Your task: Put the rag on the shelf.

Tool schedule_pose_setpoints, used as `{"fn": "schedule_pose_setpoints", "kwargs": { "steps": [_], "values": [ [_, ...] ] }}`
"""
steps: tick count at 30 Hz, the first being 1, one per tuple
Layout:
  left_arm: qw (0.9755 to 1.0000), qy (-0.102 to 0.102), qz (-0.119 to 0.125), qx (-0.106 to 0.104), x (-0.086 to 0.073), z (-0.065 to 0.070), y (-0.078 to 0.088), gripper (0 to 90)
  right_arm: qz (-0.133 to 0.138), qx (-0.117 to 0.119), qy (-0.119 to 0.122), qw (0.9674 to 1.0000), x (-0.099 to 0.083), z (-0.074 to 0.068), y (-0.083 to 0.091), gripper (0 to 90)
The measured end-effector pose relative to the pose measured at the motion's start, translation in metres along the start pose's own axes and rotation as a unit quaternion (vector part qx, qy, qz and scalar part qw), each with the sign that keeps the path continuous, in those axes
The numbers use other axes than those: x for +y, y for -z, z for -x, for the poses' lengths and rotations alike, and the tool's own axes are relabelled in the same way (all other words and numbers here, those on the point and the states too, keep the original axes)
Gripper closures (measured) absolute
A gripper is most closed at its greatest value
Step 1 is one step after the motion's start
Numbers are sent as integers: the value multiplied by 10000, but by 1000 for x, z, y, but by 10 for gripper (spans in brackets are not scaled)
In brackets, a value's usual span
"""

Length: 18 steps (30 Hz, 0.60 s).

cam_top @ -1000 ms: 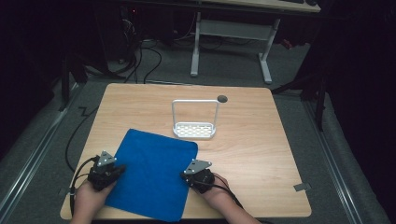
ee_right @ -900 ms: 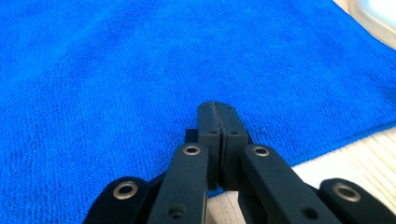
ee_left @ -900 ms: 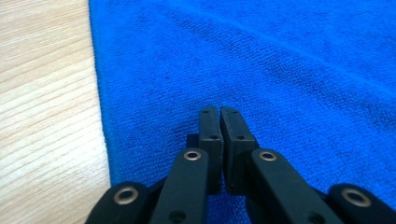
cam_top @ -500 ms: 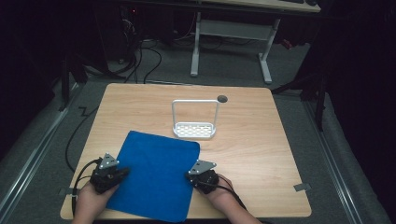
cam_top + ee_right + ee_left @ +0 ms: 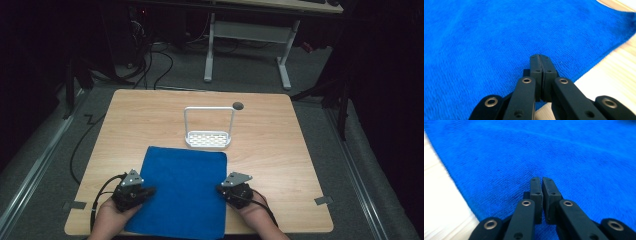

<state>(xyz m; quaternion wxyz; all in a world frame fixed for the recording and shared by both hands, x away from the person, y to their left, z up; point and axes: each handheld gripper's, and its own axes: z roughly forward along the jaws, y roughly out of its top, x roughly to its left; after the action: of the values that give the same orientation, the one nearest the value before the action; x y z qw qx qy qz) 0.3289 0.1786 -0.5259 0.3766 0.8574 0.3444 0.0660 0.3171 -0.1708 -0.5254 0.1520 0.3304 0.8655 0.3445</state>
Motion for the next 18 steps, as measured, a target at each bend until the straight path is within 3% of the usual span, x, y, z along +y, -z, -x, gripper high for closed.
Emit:
{"fn": "schedule_pose_setpoints", "kwargs": {
  "steps": [9,14,18],
  "values": [
    [9986,-247,15,-463,11,25,-18,872,-66,-311,-196,9993,-23,23,24,900],
    [9978,-195,111,-629,16,34,-29,872,-100,-475,-275,9984,-35,30,36,900],
    [9966,-255,116,-779,22,41,-37,872,-79,-545,-523,9971,-45,36,45,900]
  ]
}}
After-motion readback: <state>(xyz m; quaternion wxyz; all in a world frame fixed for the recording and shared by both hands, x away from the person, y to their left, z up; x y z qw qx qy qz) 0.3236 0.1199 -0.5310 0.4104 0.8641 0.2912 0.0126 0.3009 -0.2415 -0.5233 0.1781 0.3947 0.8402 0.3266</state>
